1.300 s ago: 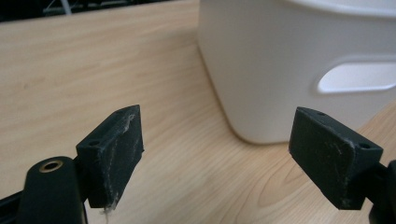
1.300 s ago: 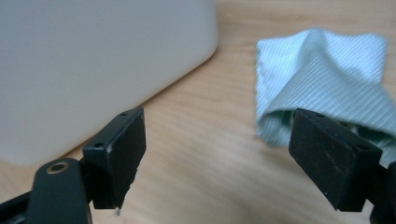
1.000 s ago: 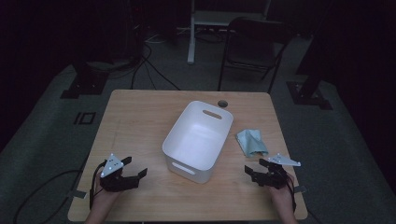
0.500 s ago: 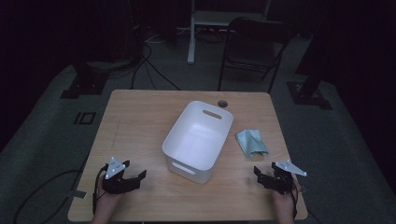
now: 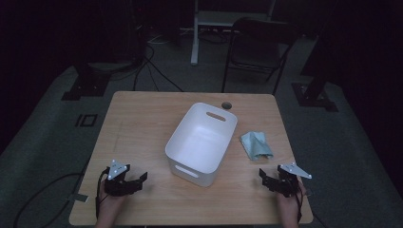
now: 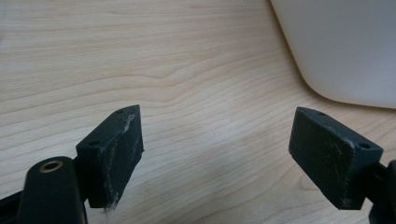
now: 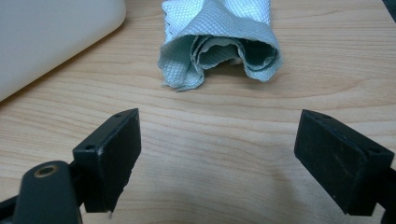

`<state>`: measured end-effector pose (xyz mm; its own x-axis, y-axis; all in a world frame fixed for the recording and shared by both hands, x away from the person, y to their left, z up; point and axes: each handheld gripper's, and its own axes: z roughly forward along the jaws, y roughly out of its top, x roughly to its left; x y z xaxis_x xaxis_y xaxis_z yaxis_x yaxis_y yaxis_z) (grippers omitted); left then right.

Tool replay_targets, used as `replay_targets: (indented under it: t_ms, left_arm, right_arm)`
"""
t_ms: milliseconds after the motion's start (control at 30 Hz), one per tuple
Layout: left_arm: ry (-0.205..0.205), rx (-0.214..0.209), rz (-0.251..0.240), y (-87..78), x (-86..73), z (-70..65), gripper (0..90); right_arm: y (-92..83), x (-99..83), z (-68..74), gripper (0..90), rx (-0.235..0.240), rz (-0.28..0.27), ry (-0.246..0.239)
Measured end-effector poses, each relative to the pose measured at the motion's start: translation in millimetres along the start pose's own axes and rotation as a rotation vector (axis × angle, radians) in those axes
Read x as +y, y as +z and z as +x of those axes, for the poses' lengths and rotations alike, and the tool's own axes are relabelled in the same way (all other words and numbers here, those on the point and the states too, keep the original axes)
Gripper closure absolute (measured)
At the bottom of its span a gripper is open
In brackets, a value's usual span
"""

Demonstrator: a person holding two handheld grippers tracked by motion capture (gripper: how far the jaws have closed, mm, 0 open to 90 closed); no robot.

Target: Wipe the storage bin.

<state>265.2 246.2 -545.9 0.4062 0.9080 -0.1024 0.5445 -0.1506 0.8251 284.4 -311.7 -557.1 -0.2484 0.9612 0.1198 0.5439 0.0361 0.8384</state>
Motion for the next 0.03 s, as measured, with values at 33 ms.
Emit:
replay_targets:
  t_ms: [33]
  left_arm:
    - [0.001, -0.006, -0.001, 0.2, -0.1, -0.2, 17.7]
  right_arm:
    - [0.2, 0.1, -0.1, 14.3, 0.001, 0.001, 0.001]
